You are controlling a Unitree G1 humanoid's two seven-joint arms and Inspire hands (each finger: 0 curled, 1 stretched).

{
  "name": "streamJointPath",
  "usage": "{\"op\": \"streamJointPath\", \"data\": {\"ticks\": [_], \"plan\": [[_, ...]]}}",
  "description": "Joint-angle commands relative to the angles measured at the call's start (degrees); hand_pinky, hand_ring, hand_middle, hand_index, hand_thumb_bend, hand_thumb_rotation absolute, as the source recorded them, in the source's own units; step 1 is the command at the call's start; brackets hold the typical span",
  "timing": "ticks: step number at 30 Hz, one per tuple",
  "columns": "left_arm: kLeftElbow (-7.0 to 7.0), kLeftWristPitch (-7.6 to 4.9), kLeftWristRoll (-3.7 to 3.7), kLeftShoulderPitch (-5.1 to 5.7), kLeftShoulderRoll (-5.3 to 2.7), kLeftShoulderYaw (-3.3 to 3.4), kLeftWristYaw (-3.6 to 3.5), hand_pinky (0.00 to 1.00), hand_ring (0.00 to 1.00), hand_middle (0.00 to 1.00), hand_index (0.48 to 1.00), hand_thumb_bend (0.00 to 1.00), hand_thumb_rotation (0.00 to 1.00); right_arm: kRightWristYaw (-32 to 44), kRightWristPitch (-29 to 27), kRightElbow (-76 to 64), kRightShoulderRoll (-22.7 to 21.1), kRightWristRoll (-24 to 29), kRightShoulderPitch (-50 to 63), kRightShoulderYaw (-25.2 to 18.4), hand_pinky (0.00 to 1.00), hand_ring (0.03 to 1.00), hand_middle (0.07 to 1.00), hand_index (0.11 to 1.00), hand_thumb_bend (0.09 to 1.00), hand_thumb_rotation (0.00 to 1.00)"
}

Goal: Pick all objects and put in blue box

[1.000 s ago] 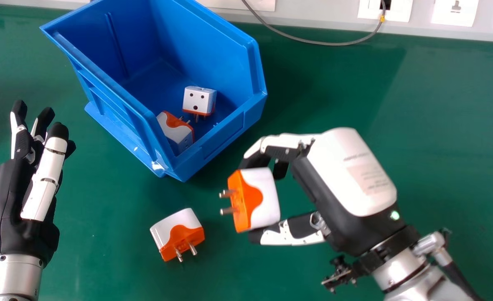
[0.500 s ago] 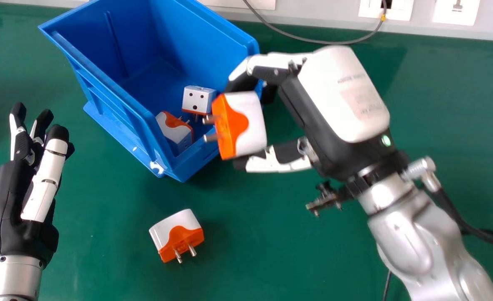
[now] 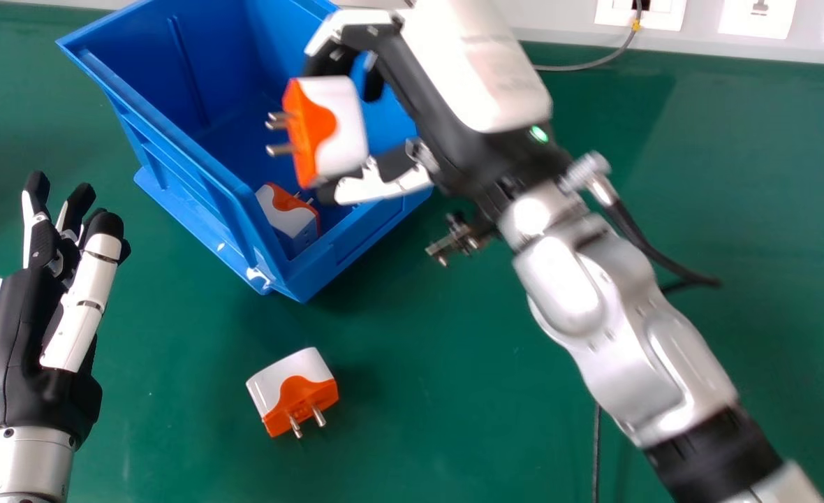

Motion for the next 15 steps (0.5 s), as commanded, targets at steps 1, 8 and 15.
{"op": "streamJointPath", "data": {"ticks": [1,8,15], "plan": [[-1.46,0.19,-0.51,-0.07,0.33,0.15,0.17,0.93,0.97,0.99,0.980,0.32,0.58,-2.25,-0.45,5.19,1.71,-0.30,-6.23,1.03,0.33,0.433,0.510,0.489,0.496,0.00],[-1.64,0.45,-0.57,-0.03,0.35,0.07,0.14,0.93,0.97,0.98,0.977,0.34,0.59,-7.96,-0.68,22.46,4.96,-2.08,-17.15,4.75,0.34,0.431,0.515,0.492,0.496,0.00],[-2.13,0.98,-0.01,0.19,0.39,0.17,1.01,0.93,0.97,0.98,0.975,0.34,0.59,-11.58,1.62,40.52,9.25,-4.84,-28.32,9.89,0.34,0.433,0.507,0.483,0.497,0.00]]}}
